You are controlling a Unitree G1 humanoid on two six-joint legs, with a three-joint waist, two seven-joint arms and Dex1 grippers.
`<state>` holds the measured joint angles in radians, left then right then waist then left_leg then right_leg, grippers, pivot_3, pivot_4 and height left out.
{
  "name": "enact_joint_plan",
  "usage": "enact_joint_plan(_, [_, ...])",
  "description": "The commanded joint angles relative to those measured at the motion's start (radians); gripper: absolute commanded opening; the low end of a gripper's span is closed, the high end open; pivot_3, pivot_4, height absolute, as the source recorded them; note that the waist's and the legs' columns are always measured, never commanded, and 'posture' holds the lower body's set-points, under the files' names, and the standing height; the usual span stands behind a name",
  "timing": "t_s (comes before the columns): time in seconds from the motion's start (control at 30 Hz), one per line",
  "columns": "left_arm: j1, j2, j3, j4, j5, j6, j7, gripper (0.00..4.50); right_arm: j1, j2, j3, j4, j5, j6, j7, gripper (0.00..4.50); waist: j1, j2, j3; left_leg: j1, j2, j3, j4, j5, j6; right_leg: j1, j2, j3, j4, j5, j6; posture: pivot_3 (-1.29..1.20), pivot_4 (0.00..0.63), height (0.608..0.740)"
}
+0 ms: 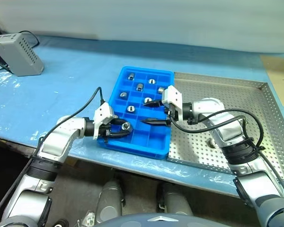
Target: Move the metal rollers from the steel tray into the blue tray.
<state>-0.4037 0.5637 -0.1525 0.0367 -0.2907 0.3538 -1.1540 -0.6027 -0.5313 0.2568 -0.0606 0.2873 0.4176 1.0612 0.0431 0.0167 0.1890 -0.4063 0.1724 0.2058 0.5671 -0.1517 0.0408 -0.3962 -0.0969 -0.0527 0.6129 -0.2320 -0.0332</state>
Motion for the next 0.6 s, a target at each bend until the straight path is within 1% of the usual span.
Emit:
enact_joint_plan(0.03, [0.001, 0.01, -0.014, 0.0, -0.003, -0.002, -0.024, 3.7, 0.016, -0.005, -0.03, -0.056, 0.007, 0.003, -0.022, 3.3, -0.005, 0.0, 0.0, 0.001, 0.0, 0.0, 0.0, 0.0, 0.0, 0.0, 0.0, 0.0, 0.0, 0.0, 0.0, -0.15, 0.15, 0.74])
enact_joint_plan(0.07, [0.001, 0.008, -0.017, -0.003, 0.0, -0.004, -0.022, 4.1, 0.021, -0.004, -0.03, -0.061, 0.007, 0.005, -0.026, 3.3, -0.006, 0.0, 0.0, 0.001, 0.0, 0.0, 0.0, 0.0, 0.0, 0.0, 0.001, 0.001, 0.0, 0.0, 0.0, -0.16, 0.15, 0.74])
enact_joint_plan(0.1, [-0.001, 0.007, -0.021, -0.002, 0.007, -0.005, -0.014, 4.41, 0.024, -0.003, -0.031, -0.065, 0.009, 0.008, -0.03, 3.3, -0.007, 0.0, 0.0, 0.001, 0.001, 0.0, -0.001, 0.0, -0.001, 0.0, 0.001, 0.001, 0.0, 0.0, 0.0, -0.16, 0.15, 0.74])
enact_joint_plan(0.13, [-0.006, 0.005, -0.024, -0.004, 0.01, 0.0, -0.01, 4.46, 0.027, -0.002, -0.032, -0.069, 0.01, 0.011, -0.033, 3.3, -0.007, 0.0, 0.0, 0.001, 0.001, 0.0, -0.001, 0.001, -0.001, 0.0, 0.002, 0.002, 0.0, 0.0, 0.0, -0.16, 0.15, 0.74])
enact_joint_plan(0.27, [-0.058, -0.017, -0.008, -0.001, -0.004, 0.026, 0.015, 4.46, 0.04, -0.006, -0.042, -0.078, 0.011, 0.016, -0.051, 3.3, -0.006, 0.0, 0.0, 0.001, 0.002, 0.0, -0.002, 0.001, -0.002, -0.001, 0.004, 0.002, 0.0, 0.0, -0.002, -0.17, 0.15, 0.74])
enact_joint_plan(0.33, [-0.119, -0.049, 0.01, 0.042, 0.001, 0.012, 0.053, 4.46, 0.045, -0.015, -0.064, -0.078, 0.014, 0.019, -0.066, 3.3, -0.001, 0.0, 0.0, 0.0, 0.002, 0.0, -0.002, 0.001, -0.002, -0.001, 0.004, 0.002, 0.0, 0.0, -0.002, -0.18, 0.15, 0.74])
enact_joint_plan(0.43, [-0.178, -0.07, 0.009, 0.086, 0.009, -0.011, 0.062, 4.46, 0.045, -0.028, -0.092, -0.069, 0.017, 0.02, -0.077, 3.3, -0.003, -0.001, 0.0, -0.001, 0.002, 0.0, -0.001, 0.001, -0.002, -0.001, 0.004, 0.002, 0.0, 0.0, -0.003, -0.2, 0.15, 0.74])
enact_joint_plan(0.6, [-0.351, -0.14, -0.043, 0.223, 0.041, -0.087, 0.01, 4.46, 0.109, -0.11, -0.206, -0.078, 0.014, 0.025, -0.118, 3.3, -0.002, -0.001, 0.0, -0.001, 0.001, 0.0, 0.0, 0.001, -0.001, -0.001, 0.004, 0.003, 0.0, 0.0, -0.003, -0.29, 0.15, 0.74])
